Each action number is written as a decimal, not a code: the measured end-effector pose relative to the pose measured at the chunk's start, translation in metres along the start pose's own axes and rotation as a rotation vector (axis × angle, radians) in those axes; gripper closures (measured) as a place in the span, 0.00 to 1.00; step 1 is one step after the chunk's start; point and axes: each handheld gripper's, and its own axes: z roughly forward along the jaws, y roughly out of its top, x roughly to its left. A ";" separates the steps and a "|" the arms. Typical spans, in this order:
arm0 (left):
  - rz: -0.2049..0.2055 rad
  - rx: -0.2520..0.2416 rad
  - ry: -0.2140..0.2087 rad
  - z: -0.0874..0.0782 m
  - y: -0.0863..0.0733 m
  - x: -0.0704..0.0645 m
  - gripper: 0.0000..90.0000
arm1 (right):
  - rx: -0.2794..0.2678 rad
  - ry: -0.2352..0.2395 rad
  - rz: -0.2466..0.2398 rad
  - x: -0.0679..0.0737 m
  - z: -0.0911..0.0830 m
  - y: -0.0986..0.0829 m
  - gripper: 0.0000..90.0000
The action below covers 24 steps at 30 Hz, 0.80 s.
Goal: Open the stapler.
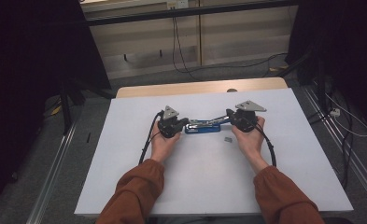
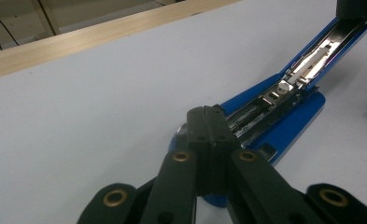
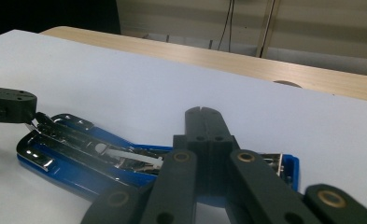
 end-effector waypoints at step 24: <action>-0.003 0.002 0.011 0.000 0.000 -0.001 1.00 | 0.044 -0.017 -0.007 -0.010 0.002 -0.013 1.00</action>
